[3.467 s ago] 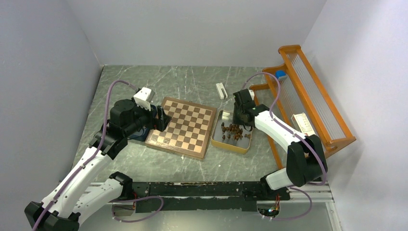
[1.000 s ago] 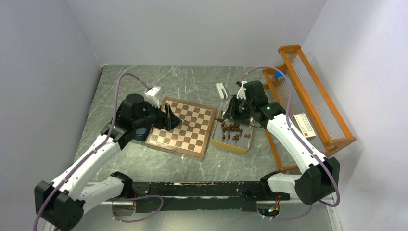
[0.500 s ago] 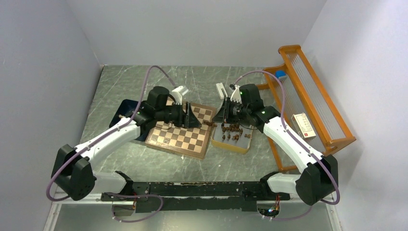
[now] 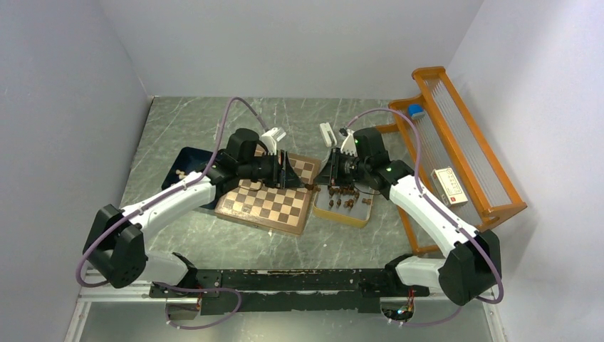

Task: Set up the chess pieces on the board
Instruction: Place the chess piece on the chessboard.

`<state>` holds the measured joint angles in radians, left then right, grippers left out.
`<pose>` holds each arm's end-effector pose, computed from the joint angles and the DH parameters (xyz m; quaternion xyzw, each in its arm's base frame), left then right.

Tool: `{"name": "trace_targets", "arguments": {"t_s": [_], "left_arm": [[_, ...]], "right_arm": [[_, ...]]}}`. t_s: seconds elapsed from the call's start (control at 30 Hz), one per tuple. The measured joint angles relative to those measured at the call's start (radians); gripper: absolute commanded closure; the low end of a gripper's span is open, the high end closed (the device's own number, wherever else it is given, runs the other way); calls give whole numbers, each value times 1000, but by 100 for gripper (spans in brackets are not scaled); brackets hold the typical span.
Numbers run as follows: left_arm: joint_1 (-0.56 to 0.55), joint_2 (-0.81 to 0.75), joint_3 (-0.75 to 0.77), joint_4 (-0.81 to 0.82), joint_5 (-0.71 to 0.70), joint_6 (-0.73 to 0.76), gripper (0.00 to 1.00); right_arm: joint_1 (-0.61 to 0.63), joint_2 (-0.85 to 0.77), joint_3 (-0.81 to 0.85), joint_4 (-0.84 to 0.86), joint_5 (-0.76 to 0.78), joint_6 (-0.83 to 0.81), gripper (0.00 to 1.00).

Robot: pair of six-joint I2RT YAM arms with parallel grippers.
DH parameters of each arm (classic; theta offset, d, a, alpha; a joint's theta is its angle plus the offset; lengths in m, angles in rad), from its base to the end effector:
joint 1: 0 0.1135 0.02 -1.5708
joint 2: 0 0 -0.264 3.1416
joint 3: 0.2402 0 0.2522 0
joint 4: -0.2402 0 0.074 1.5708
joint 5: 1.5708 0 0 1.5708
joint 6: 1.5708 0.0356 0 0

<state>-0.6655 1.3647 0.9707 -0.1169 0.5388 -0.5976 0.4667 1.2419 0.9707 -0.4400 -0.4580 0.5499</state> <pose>0.2297 -0.2036 0.2822 0.1627 0.8267 -0.4730 0.2577 0.2314 0.1342 0.2864 -0.0577 0.8885 0.3778 0.2541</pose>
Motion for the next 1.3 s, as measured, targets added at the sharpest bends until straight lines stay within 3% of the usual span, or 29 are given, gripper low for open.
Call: {"name": "trace_targets", "arguments": {"t_s": [0.17,0.57,0.9,1.17,1.3], "left_arm": [[-7,19,0,2,-9,-5,47],[-11,63,-11,93,0,-51,56],[-11,100,-20,114,9,-65,53],[-11,106,-22,116,14,-72,65],[-11,108,-28,121,17,-80,79]], "right_arm": [[0,-17,-12,3,-1,1,100],[0,-29,-43,24,-3,9,100],[0,-29,-49,32,-2,12,100],[0,-29,-49,33,-2,12,100],[0,-29,-49,33,-2,12,100]]}}
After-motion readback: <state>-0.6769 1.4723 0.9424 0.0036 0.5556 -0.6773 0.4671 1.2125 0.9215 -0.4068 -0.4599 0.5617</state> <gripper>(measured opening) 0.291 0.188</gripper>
